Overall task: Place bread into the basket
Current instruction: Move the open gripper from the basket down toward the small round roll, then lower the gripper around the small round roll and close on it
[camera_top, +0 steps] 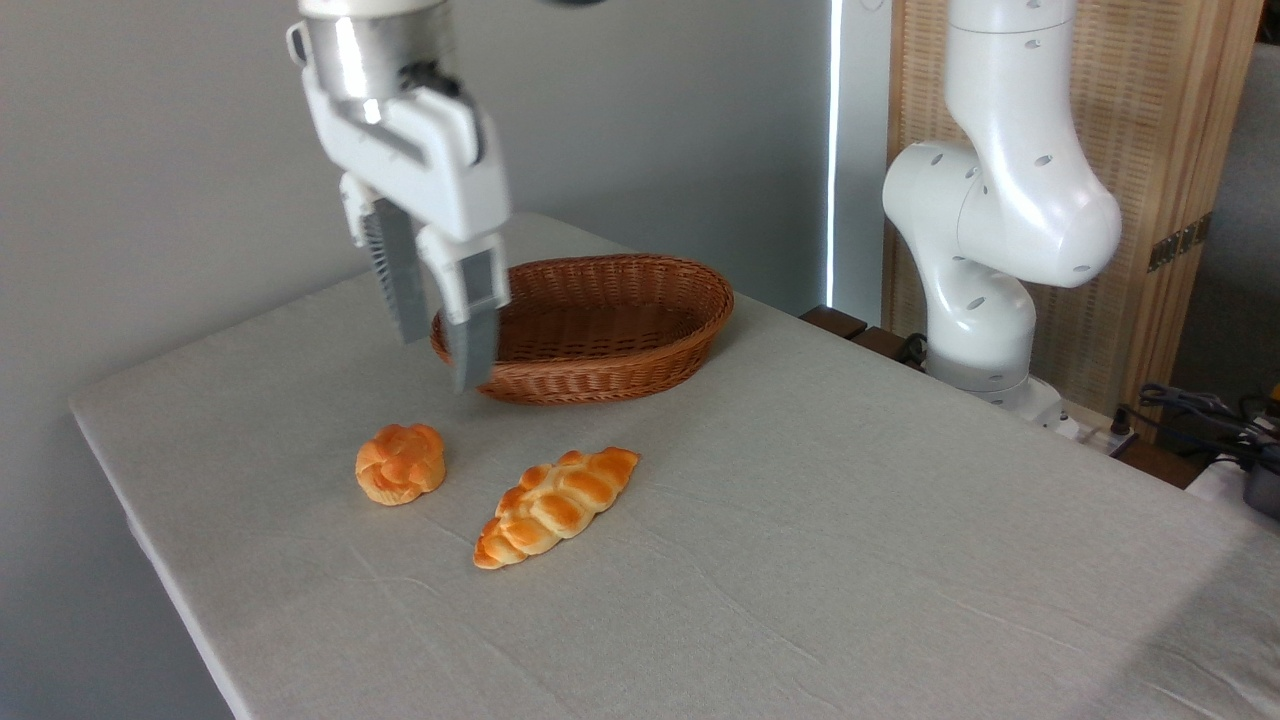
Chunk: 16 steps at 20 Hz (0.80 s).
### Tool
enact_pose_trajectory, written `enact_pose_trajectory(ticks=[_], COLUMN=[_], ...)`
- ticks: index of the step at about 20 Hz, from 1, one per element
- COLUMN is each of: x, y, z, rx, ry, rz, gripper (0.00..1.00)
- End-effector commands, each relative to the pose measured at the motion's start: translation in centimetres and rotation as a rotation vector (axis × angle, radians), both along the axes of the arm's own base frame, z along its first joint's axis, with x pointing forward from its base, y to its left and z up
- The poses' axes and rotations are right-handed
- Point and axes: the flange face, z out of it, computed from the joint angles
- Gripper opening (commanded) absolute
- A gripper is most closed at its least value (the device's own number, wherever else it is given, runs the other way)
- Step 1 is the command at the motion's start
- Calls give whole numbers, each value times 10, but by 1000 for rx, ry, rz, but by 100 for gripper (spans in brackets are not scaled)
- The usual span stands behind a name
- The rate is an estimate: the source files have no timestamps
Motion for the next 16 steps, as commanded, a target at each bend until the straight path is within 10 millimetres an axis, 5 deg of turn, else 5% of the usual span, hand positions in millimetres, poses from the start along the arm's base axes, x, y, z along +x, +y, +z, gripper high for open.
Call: enact_pose_trajectory(ticks=[1,7,12,16], x=[18,30,33,30], y=[-55,-119,-144,-151], z=[-41,-105,-151,-165], rx=[-25,-32,-28,24], ry=[17,45,76,80], rz=[-80,-101,-137,-174], gripper=[100,100,100,100])
